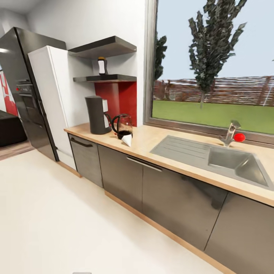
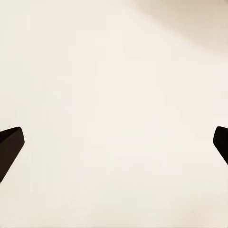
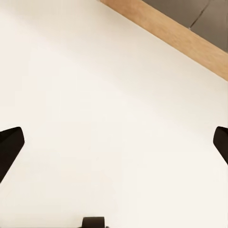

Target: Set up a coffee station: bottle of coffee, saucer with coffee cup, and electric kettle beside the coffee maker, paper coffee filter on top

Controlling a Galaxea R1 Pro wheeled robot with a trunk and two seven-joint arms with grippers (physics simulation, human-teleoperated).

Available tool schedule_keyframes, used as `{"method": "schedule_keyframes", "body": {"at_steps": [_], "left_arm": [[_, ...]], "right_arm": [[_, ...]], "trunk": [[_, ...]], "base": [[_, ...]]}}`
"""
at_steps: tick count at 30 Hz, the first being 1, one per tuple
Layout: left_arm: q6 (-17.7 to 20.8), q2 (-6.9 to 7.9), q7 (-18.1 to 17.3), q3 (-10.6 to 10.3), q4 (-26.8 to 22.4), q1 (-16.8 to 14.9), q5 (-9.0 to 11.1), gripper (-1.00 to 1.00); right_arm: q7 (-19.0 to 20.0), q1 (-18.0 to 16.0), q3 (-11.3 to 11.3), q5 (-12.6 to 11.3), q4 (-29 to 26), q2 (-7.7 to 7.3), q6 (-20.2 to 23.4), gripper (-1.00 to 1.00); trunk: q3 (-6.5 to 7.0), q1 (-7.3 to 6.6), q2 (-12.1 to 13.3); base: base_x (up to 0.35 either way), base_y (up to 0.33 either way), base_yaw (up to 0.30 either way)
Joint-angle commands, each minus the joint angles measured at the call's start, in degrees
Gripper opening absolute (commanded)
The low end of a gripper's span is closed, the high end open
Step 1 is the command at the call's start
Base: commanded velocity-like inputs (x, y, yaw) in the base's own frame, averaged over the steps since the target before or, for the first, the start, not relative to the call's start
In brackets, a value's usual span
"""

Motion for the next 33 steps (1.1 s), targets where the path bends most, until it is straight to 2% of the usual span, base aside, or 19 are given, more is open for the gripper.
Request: {"method": "schedule_keyframes", "body": {"at_steps": [1, 15, 33], "left_arm": [[-0.2, 0.01, 0.0, 0.0, 0.0, 0.0, 0.0, 1.00], [-0.2, 0.02, 0.0, 0.0, 0.1, -0.1, 0.0, 1.00], [-1.2, 0.02, 0.0, 0.0, 0.1, 0.0, 0.1, 1.00]], "right_arm": [[0.0, 0.0, 0.0, 0.0, 0.0, -0.01, -0.2, 1.00], [0.0, 0.0, 0.0, 0.0, 0.0, -0.01, -0.2, 1.00], [0.0, 0.0, 0.0, 0.0, -0.1, -0.01, -0.2, 1.00]], "trunk": [[-0.06, 0.03, 0.0], [-0.06, 0.03, 0.0], [-0.06, 0.03, 0.0]], "base": [[0.319, 0.113, 0.000], [0.320, 0.126, 0.000], [0.298, 0.214, 0.000]]}}
